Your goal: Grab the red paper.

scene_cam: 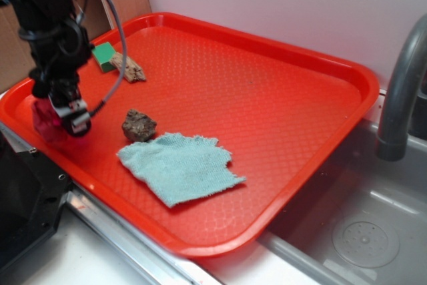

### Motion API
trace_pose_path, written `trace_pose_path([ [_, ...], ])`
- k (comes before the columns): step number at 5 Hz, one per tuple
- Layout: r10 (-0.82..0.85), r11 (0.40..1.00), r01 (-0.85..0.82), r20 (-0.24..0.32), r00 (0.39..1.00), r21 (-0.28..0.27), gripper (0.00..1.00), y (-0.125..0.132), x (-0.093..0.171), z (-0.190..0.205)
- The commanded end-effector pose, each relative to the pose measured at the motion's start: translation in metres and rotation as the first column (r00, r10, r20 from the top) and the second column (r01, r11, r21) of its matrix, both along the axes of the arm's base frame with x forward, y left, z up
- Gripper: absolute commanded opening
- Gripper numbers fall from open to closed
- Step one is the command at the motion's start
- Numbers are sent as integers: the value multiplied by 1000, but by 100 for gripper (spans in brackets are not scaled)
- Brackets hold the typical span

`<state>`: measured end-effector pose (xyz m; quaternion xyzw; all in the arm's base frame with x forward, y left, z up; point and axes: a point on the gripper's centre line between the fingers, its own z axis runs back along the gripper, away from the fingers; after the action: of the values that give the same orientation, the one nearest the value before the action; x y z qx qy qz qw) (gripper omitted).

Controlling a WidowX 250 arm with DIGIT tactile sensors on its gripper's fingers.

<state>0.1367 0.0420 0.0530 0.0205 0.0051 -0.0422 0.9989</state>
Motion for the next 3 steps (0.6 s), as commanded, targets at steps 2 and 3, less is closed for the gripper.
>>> trace_pose_path([
  [2, 136, 990, -130, 199, 971, -44, 0, -8, 74, 149],
  [3, 158, 987, -156, 242, 957, -28, 0, -24, 95, 177],
])
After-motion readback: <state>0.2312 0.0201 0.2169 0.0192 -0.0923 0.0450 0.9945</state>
